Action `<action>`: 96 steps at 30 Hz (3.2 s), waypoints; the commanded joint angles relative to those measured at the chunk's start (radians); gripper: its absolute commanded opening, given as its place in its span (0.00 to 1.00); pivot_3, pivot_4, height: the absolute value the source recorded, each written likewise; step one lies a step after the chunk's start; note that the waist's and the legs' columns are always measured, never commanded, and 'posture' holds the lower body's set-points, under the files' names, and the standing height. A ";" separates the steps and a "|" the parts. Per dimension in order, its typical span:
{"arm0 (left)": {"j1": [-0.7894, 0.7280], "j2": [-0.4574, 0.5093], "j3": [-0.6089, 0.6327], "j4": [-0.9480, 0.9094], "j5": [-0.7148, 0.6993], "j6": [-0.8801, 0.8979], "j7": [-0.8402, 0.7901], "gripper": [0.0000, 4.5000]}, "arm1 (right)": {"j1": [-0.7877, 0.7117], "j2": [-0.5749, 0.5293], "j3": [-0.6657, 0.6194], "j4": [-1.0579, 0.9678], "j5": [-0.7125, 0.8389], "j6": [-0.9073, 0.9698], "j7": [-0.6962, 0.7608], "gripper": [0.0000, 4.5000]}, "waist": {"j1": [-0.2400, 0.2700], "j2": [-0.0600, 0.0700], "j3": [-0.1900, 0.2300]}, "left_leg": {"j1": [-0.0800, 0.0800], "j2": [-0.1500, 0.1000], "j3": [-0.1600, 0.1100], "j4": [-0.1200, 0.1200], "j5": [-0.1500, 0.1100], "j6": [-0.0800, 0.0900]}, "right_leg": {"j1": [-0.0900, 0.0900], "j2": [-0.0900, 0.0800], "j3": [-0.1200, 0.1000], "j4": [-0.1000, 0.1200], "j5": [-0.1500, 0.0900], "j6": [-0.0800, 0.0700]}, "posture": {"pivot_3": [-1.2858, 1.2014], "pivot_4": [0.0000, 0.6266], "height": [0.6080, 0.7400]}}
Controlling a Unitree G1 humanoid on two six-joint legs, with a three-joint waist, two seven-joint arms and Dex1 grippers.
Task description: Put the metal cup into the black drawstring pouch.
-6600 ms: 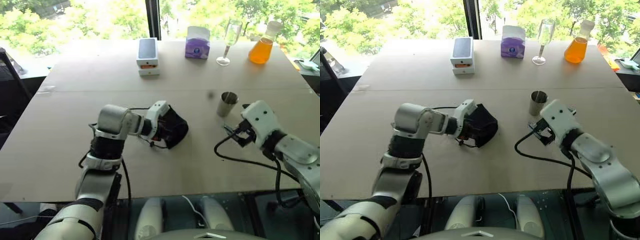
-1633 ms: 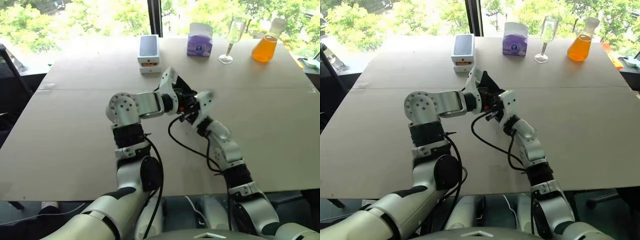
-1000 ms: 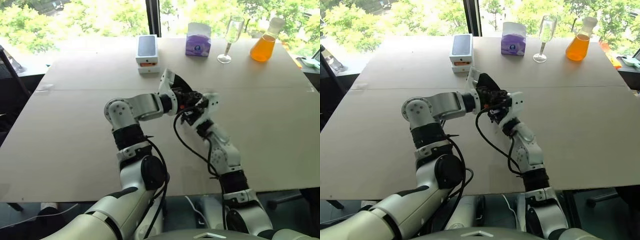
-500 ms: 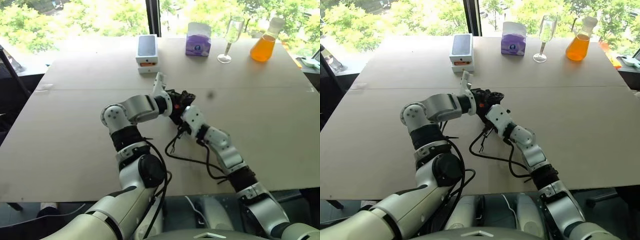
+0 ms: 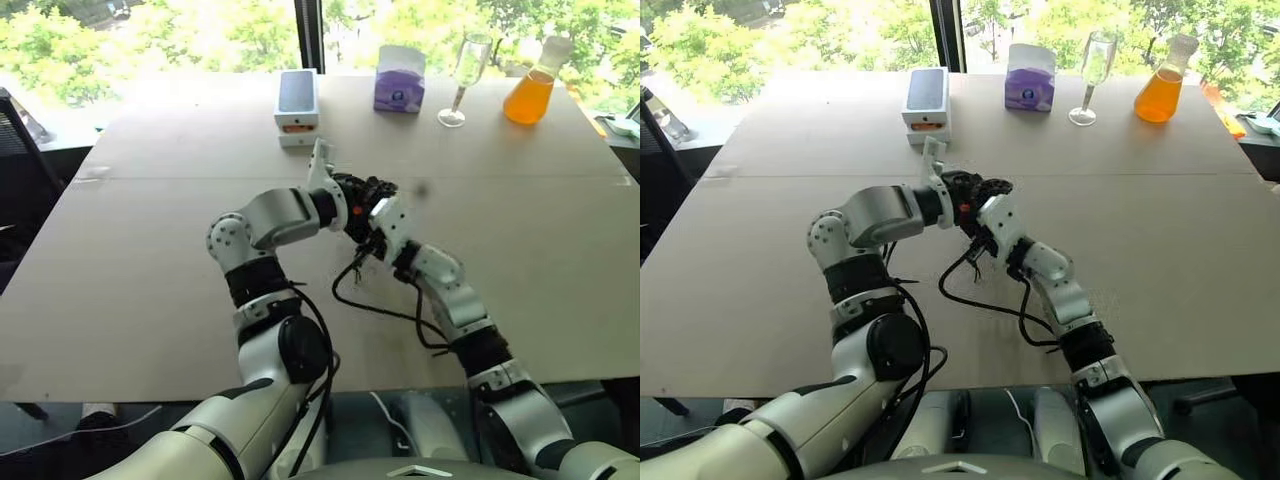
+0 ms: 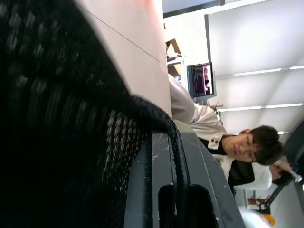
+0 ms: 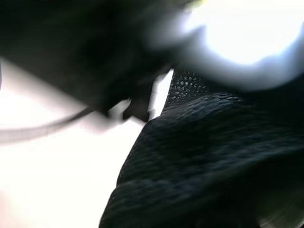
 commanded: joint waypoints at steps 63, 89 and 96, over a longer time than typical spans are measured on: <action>-0.013 0.123 -0.453 0.089 0.534 -0.295 -0.690 0.00 | 0.384 -0.101 -0.210 -0.752 0.299 1.046 -0.262 0.99 | -0.003 -0.001 0.001 | 0.000 0.002 0.000 0.000 -0.001 0.003 | 0.000 0.004 0.001 -0.001 0.000 0.000 | 0.52 0.24 1.00; 0.307 0.313 -0.682 -0.396 0.658 -0.570 -1.050 0.35 | 0.190 -0.586 -0.227 -0.692 -0.178 0.572 -0.301 0.00 | -0.006 0.000 0.001 | 0.001 0.002 0.001 -0.001 0.001 0.000 | 0.000 0.004 0.002 -0.001 0.000 0.000 | 0.52 0.24 1.00; 0.344 0.407 -0.834 -0.503 0.738 -0.748 -1.258 0.56 | 0.095 -0.683 -0.248 -0.715 -0.191 0.499 -0.197 0.00 | 0.015 0.000 0.001 | 0.000 0.002 0.001 0.000 0.000 0.001 | 0.001 0.003 0.001 -0.002 0.000 0.000 | 0.52 0.24 1.00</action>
